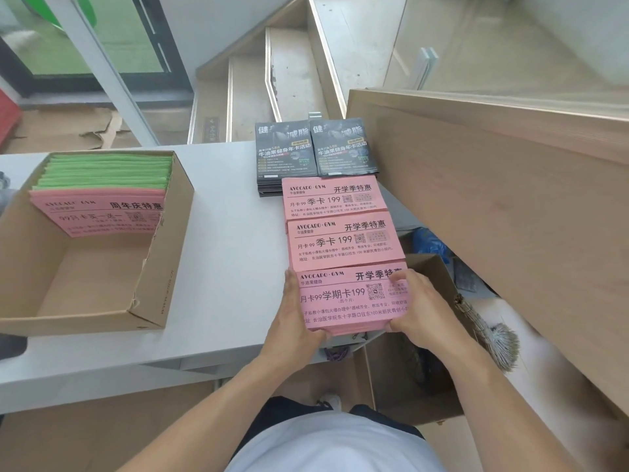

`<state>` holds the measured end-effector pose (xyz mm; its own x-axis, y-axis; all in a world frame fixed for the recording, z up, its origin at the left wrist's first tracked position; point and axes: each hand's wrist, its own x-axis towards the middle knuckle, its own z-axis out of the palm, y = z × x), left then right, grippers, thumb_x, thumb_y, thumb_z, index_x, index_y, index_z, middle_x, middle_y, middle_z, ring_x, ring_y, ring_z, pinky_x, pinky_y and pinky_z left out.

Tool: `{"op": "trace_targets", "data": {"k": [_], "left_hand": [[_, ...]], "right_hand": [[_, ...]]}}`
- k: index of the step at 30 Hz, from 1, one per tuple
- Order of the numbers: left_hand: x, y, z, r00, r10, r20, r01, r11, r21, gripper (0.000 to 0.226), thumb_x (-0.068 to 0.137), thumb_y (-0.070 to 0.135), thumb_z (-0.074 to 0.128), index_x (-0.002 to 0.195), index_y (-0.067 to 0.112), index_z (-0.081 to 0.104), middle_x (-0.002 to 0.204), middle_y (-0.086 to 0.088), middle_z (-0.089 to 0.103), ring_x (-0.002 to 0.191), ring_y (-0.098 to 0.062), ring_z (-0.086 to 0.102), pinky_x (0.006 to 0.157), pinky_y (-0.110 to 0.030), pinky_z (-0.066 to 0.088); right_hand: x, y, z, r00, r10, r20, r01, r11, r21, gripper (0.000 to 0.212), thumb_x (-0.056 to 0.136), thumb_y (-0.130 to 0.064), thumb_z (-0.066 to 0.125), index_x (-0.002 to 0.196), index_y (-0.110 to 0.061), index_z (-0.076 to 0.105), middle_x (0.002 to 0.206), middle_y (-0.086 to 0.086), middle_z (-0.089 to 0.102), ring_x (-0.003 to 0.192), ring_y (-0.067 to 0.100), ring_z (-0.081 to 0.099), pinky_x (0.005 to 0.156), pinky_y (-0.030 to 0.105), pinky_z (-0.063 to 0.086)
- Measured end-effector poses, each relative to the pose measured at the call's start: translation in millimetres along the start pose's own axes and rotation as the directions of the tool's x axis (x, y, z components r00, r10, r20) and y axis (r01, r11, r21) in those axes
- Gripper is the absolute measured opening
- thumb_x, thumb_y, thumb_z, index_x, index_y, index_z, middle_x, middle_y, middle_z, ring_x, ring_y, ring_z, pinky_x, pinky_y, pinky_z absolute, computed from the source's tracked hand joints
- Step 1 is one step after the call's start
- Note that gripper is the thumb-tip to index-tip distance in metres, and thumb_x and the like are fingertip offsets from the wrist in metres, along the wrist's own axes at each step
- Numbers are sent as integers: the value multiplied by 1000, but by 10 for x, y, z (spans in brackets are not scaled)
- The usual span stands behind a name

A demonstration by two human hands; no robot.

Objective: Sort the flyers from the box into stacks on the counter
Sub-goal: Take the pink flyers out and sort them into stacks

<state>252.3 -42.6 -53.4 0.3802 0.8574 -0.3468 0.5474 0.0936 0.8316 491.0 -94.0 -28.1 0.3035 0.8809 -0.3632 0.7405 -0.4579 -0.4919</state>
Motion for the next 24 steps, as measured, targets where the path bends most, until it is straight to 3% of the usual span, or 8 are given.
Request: {"op": "trace_targets", "data": {"k": [3,6,8,15,18,20,22,24], "left_hand": [[-11,64,-4,1000,3,21,-4,999,38,134,82,24,78,137,62,-38,169,16,-4,152,-16,27,106,-46,51],[-28,114,51,1000,1,12,-2,998,65,137,81,25,82,146,42,-37,164,16,-27,156,-11,-7,123,-42,29],[-47,140,82,1000,9,1,-10,998,68,133,83,24,82,150,33,-33,164,14,-28,154,-7,-16,127,-37,17],[-49,183,112,1000,0,10,-1,998,63,129,86,26,79,151,28,-33,164,9,-29,152,-7,-23,127,-32,7],[-49,162,111,1000,-5,17,4,999,45,134,82,31,83,150,31,-33,164,10,-30,150,-3,-25,126,-31,6],[-66,181,86,1000,2,18,-3,999,36,136,80,41,84,150,33,-32,163,13,-30,150,-2,-24,127,-32,5],[-93,223,22,1000,21,-18,-21,1000,17,132,80,45,82,153,35,-28,164,16,-26,151,0,-19,124,-31,6],[-123,275,-84,996,25,-80,-26,1000,-16,125,82,46,81,156,39,-20,165,21,-20,152,1,-10,124,-32,9]], "right_hand": [[2,0,-56,1000,-17,24,16,1000,22,86,69,-18,90,137,-32,40,148,-12,38,109,4,45,77,21,45],[-1,-4,-112,997,-32,65,31,999,26,87,70,-17,90,138,-31,38,151,-12,35,112,3,44,71,15,42],[-8,-22,-132,996,-36,76,35,999,14,86,71,-18,89,137,-31,37,153,-11,31,112,3,44,66,13,42],[-45,-50,-135,998,-55,43,57,997,-44,77,73,-20,88,131,-31,39,148,-11,36,108,3,50,75,24,55],[-43,-72,-153,996,-40,79,41,999,-15,80,73,-19,88,134,-30,38,150,-9,33,114,5,49,76,21,51],[-52,-119,-181,995,-2,104,4,1000,-12,89,73,-24,89,143,-29,34,157,-5,25,135,14,41,94,26,46],[-59,-187,-237,995,19,98,-17,1000,-21,100,72,-32,90,150,-30,29,165,-4,16,149,19,24,114,41,34],[-55,-319,-313,999,-4,52,5,1000,-15,95,74,-38,88,150,-30,32,162,-6,22,147,17,26,116,41,31]]}}
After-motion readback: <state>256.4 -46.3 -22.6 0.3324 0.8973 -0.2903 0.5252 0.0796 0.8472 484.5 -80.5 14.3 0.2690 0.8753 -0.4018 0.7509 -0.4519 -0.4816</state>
